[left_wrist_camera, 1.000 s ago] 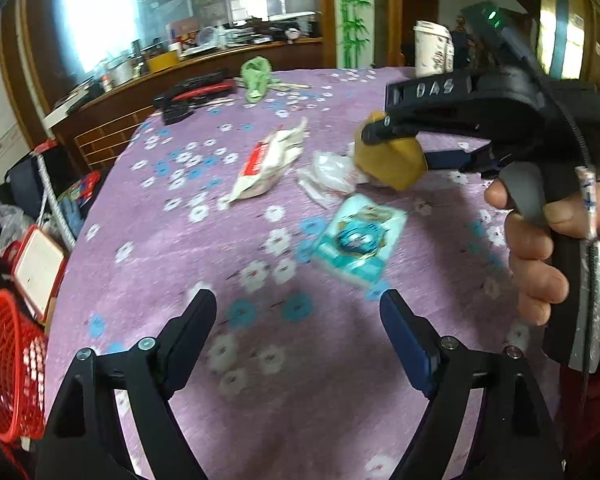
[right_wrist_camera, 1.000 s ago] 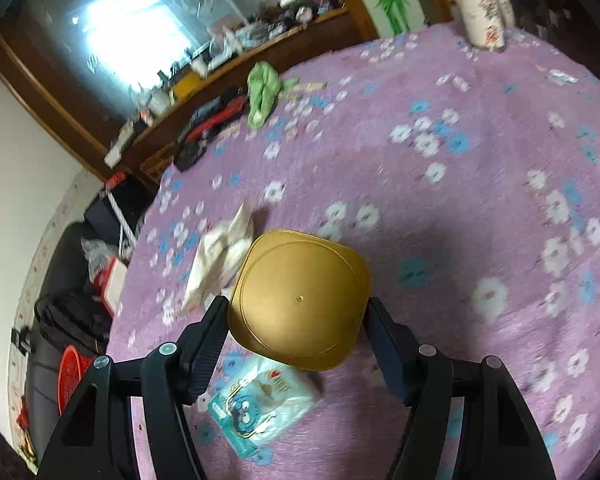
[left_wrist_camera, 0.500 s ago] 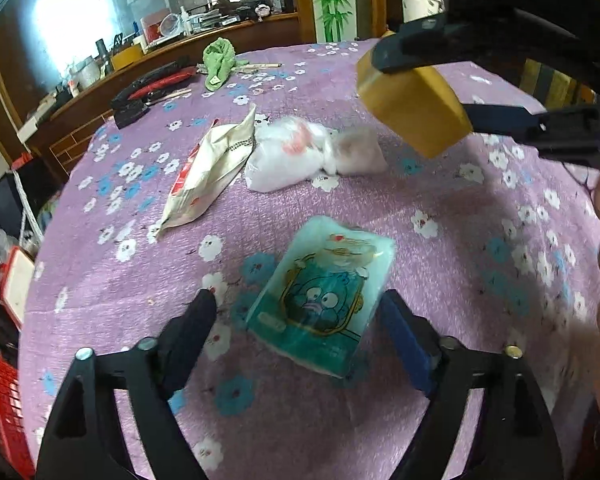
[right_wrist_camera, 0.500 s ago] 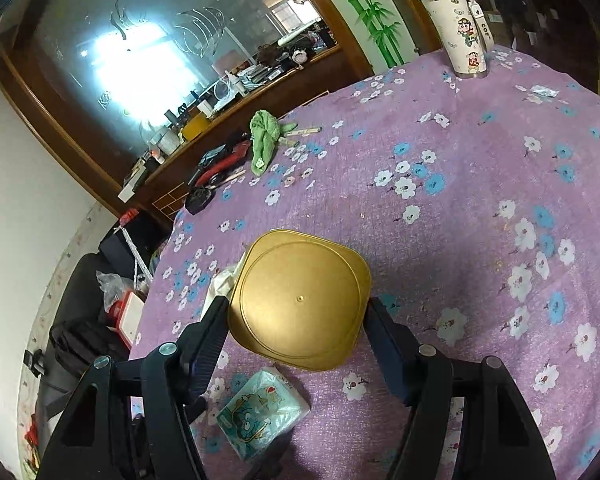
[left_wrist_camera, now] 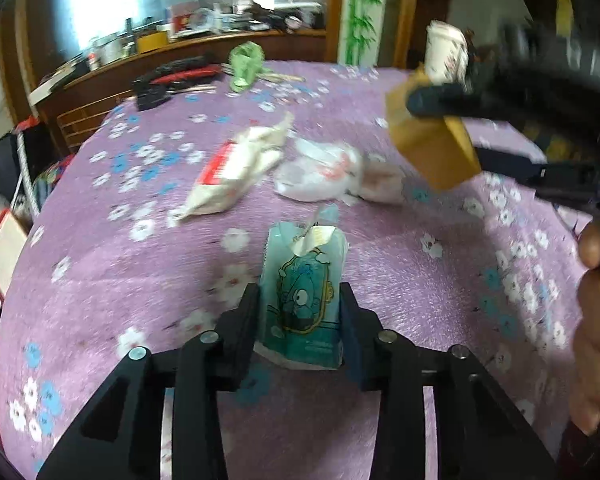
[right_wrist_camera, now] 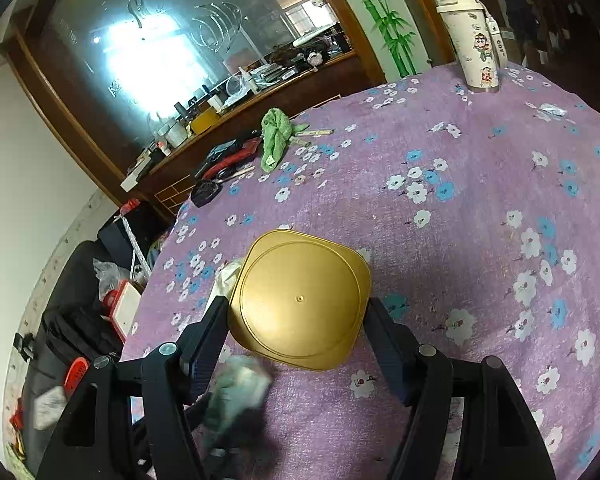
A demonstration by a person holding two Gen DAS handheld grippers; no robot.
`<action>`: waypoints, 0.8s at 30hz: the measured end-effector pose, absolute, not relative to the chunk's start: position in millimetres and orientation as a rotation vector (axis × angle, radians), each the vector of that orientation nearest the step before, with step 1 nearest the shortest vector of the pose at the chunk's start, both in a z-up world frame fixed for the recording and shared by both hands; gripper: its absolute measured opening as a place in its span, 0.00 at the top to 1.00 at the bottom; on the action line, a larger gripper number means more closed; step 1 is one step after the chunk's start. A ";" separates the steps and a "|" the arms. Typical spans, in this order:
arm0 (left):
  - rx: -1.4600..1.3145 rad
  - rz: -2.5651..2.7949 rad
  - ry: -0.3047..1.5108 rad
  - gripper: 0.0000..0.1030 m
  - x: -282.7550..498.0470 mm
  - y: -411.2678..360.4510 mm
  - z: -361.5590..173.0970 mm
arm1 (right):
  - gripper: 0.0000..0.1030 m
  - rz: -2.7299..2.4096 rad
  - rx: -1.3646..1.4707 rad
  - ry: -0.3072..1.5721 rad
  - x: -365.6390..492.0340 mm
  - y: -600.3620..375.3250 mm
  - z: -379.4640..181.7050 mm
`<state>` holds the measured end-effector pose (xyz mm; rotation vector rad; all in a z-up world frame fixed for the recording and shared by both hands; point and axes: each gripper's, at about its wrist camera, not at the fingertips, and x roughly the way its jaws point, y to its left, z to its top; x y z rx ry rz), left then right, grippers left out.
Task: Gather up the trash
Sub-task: 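Lift the wet-wipes packet with the left tool while the right tool lifts the yellow container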
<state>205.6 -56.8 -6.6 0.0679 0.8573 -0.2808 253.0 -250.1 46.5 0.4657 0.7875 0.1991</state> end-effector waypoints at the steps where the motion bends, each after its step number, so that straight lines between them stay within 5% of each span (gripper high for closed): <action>1: 0.050 -0.256 0.839 0.65 202.1 -47.8 -3.1 | 0.29 0.203 0.456 0.785 252.0 -247.6 47.1; 10: 0.015 0.028 0.635 0.65 191.9 2.5 18.7 | 0.29 0.316 0.279 0.749 239.4 -198.0 51.8; 24: 0.013 0.109 0.626 0.64 196.1 14.9 16.1 | 0.29 0.311 0.153 0.759 238.8 -178.0 41.2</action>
